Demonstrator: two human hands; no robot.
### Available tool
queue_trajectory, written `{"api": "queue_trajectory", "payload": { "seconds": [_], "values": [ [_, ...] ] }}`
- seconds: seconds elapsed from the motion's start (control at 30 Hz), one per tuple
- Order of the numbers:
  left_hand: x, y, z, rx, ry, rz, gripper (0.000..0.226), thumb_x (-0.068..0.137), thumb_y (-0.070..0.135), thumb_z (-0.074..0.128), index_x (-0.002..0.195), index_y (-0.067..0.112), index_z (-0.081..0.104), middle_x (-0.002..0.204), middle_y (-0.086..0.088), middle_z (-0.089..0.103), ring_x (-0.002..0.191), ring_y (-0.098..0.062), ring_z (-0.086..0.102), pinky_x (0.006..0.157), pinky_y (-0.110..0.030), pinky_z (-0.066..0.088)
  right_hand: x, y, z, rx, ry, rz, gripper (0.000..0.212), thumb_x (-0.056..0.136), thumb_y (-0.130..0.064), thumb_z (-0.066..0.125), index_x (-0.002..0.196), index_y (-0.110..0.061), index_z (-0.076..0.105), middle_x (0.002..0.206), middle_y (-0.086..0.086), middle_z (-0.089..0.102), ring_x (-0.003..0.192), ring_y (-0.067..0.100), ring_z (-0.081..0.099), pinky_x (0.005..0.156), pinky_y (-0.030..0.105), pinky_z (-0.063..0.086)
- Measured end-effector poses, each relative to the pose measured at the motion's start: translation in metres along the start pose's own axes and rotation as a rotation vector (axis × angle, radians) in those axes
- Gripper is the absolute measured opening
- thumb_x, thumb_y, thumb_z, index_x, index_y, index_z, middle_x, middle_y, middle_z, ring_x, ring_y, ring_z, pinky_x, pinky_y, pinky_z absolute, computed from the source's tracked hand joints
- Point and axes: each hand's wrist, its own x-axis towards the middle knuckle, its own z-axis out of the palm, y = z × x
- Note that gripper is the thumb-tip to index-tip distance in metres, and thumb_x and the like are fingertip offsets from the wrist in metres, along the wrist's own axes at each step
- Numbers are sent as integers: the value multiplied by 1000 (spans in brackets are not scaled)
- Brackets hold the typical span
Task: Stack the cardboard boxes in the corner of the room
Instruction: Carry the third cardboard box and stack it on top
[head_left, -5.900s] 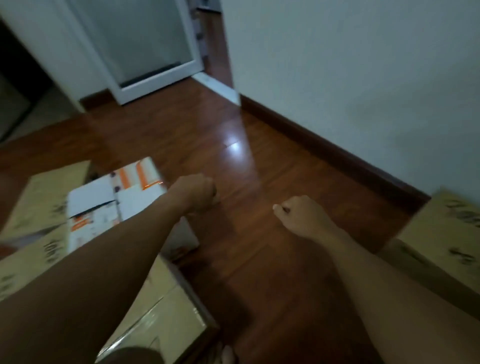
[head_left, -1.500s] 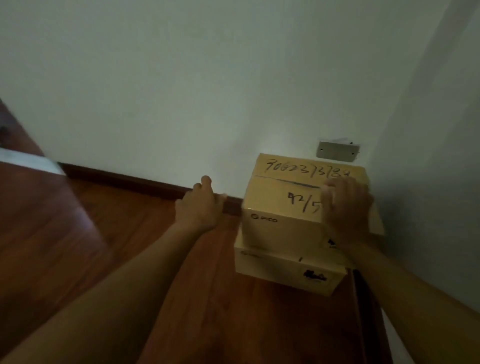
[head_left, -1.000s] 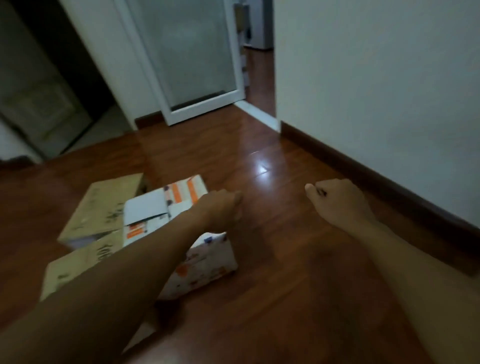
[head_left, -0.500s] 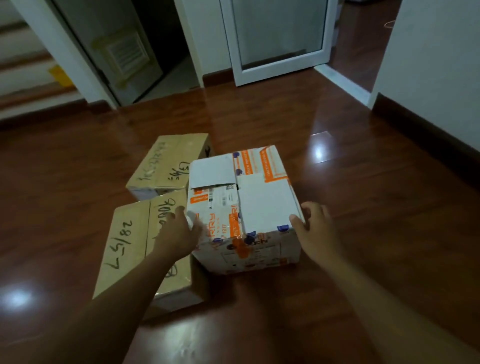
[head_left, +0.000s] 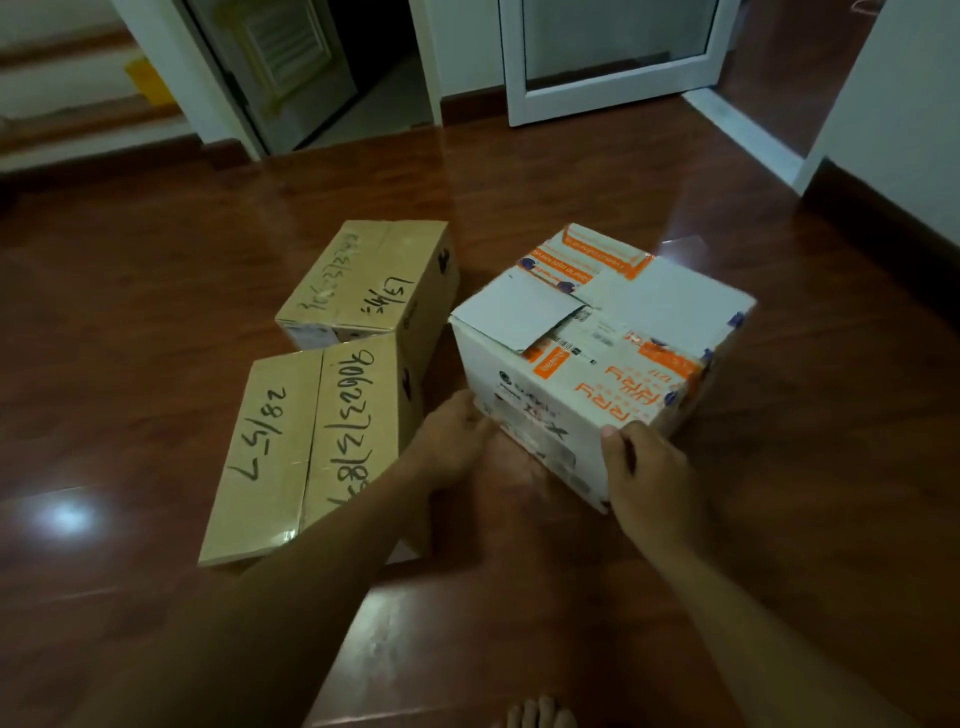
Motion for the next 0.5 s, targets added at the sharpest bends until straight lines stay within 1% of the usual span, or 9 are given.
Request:
{"api": "queue_trajectory", "payload": {
  "seconds": [0.07, 0.13, 0.2, 0.23, 0.27, 0.33, 0.4, 0.43, 0.5],
  "values": [
    [-2, -31, -23, 261, 176, -69, 63, 92, 42, 55, 146, 16, 36, 146, -13, 47, 133, -31, 45, 105, -45, 42, -5, -3, 4, 42, 5, 11, 29, 95, -32, 44, 81, -9, 54, 94, 14, 64, 87, 37, 61, 64, 46, 50],
    [-10, -71, -48, 500, 273, -238, 64, 92, 46, 50, 145, 15, 34, 150, -17, 38, 139, -38, 33, 110, -55, 33, -10, -8, 8, 92, 51, 12, 25, 94, -28, 48, 80, -8, 53, 92, 15, 63, 84, 37, 60, 61, 43, 49],
    [-23, -100, -59, 512, 198, -445, 65, 93, 53, 42, 145, 16, 32, 152, -18, 33, 140, -43, 28, 112, -56, 29, -19, -11, 13, 106, 34, 18, 22, 94, -25, 49, 82, -8, 54, 91, 15, 63, 84, 37, 60, 61, 41, 48],
    [-31, -108, -56, 521, 137, -495, 67, 93, 57, 38, 146, 17, 30, 152, -19, 32, 138, -44, 29, 111, -55, 30, -24, -12, 16, 93, -9, 22, 22, 94, -27, 48, 82, -10, 54, 90, 16, 65, 84, 38, 61, 61, 42, 49],
    [-37, -111, -48, 589, 87, -493, 71, 92, 60, 34, 149, 18, 25, 152, -19, 30, 137, -46, 30, 110, -54, 31, -30, -13, 20, 75, -68, 26, 23, 94, -30, 46, 81, -12, 54, 89, 16, 67, 82, 39, 62, 60, 43, 50],
    [-46, -104, -33, 775, 19, -453, 77, 92, 65, 24, 153, 19, 17, 155, -21, 26, 136, -47, 32, 108, -54, 31, -41, -13, 29, 59, -189, 29, 27, 94, -36, 44, 80, -16, 55, 84, 12, 68, 79, 37, 63, 59, 37, 47],
    [-44, -85, -23, 945, -86, -373, 72, 93, 62, 11, 153, 23, 21, 155, -23, 26, 136, -46, 32, 106, -55, 29, -48, -12, 38, 104, -317, 78, 28, 94, -41, 44, 81, -19, 56, 79, 5, 66, 79, 30, 62, 61, 31, 40],
    [-43, -72, -18, 992, -156, -330, 70, 94, 60, 8, 153, 25, 23, 156, -21, 27, 137, -45, 31, 106, -56, 27, -52, -13, 41, 138, -378, 119, 27, 93, -43, 44, 83, -21, 57, 80, 2, 65, 81, 27, 62, 64, 31, 41],
    [-42, -40, -8, 861, -242, -251, 68, 95, 59, 9, 151, 26, 29, 157, -15, 30, 140, -42, 29, 108, -55, 25, -60, -14, 47, 195, -441, 210, 27, 91, -45, 47, 95, -21, 58, 94, 2, 65, 90, 24, 61, 75, 33, 46]
  ]
}}
